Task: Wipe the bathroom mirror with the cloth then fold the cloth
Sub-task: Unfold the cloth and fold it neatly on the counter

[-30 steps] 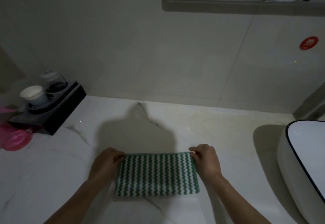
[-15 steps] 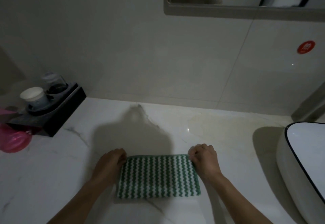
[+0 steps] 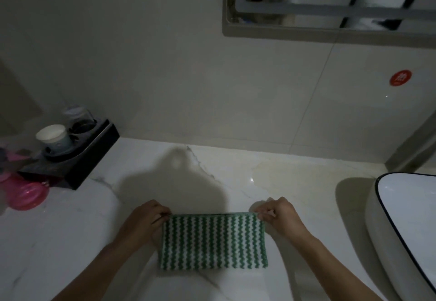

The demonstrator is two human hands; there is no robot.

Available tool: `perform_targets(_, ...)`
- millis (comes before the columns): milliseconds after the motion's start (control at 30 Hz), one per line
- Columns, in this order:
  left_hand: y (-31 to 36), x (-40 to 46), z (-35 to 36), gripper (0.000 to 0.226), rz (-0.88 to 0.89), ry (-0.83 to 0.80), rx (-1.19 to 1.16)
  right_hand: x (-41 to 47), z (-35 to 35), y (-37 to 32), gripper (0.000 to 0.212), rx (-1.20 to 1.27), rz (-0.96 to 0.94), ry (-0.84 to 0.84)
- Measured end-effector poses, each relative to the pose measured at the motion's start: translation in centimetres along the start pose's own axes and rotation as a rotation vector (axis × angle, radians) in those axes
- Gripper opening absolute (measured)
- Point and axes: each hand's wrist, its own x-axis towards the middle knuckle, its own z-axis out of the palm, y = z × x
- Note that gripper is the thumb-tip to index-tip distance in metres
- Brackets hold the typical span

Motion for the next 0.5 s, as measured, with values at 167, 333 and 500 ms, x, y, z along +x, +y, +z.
perform_targets(167,1.8,0.4,-2.5,0.021,0.132,0.116,0.098,-0.3,-2.2,-0.6,0.015,-0.027,-0.039,0.118)
perform_targets(333,4.3,1.3,-4.3,0.036,0.246,0.295,0.131,-2.0,-5.1,-3.2,0.006,-0.069,-0.138,0.383)
perform_targets(500,4.3,0.5,-3.0,0.032,0.325,0.274,0.196,-4.4,-5.0,-1.0,0.005,-0.128,-0.129,0.406)
